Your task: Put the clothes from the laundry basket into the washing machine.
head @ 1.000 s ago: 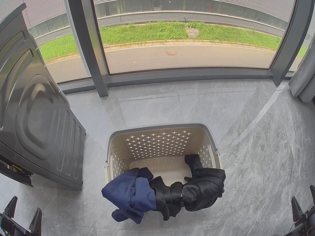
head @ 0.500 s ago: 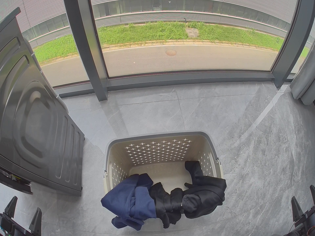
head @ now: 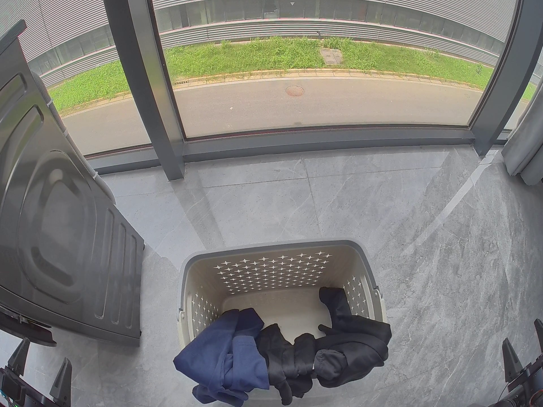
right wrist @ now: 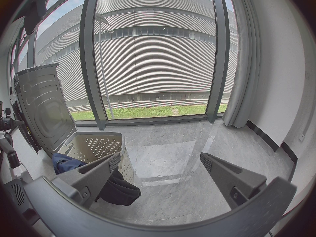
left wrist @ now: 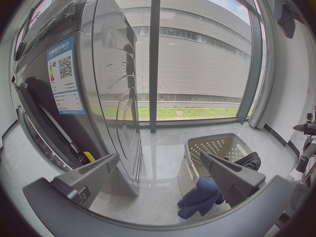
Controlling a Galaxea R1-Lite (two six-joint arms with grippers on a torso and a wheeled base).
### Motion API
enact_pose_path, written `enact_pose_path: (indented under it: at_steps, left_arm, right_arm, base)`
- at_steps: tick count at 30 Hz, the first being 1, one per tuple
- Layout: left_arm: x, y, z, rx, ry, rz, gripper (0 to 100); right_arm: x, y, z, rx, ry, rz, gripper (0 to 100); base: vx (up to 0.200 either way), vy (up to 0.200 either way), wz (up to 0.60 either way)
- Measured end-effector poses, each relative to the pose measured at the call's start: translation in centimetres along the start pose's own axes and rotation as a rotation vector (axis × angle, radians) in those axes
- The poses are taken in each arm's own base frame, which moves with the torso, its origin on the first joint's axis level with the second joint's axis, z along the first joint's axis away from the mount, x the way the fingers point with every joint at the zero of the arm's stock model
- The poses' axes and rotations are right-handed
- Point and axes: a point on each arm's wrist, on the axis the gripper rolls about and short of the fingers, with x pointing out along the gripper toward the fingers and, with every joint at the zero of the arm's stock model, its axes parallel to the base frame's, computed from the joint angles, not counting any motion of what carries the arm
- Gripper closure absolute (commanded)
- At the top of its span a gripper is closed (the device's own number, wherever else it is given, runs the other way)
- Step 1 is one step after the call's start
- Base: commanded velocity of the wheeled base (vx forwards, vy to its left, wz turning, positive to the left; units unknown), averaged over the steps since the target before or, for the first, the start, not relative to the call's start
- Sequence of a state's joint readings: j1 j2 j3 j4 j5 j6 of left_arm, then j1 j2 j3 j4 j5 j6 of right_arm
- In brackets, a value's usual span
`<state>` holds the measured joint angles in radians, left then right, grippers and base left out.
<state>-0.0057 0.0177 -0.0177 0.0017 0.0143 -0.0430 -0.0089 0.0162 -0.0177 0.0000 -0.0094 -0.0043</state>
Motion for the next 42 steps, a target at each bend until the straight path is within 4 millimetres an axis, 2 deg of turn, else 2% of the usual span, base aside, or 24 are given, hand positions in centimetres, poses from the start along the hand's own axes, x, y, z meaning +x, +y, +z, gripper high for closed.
enact_pose_path:
  at_steps: [3, 12, 27, 42]
  left_arm:
    - [0.0, 0.0, 0.0, -0.001, 0.0, 0.0, 0]
    - [0.0, 0.0, 0.0, -0.001, 0.0, 0.0, 0]
    - [0.0, 0.0, 0.0, -0.001, 0.0, 0.001, 0]
    - [0.0, 0.0, 0.0, -0.001, 0.0, 0.0, 0]
  right_arm:
    - [0.0, 0.0, 0.0, 0.0, 0.0, 0.0, 0]
    - [0.0, 0.0, 0.0, 0.0, 0.0, 0.0, 0]
    - [0.0, 0.0, 0.0, 0.0, 0.0, 0.0, 0]
    - [0.0, 0.0, 0.0, 0.0, 0.0, 0.001, 0]
  base:
    - [0.2, 0.0, 0.0]
    - [0.0, 0.0, 0.0]
    - [0.2, 0.0, 0.0]
    - [0.0, 0.0, 0.0]
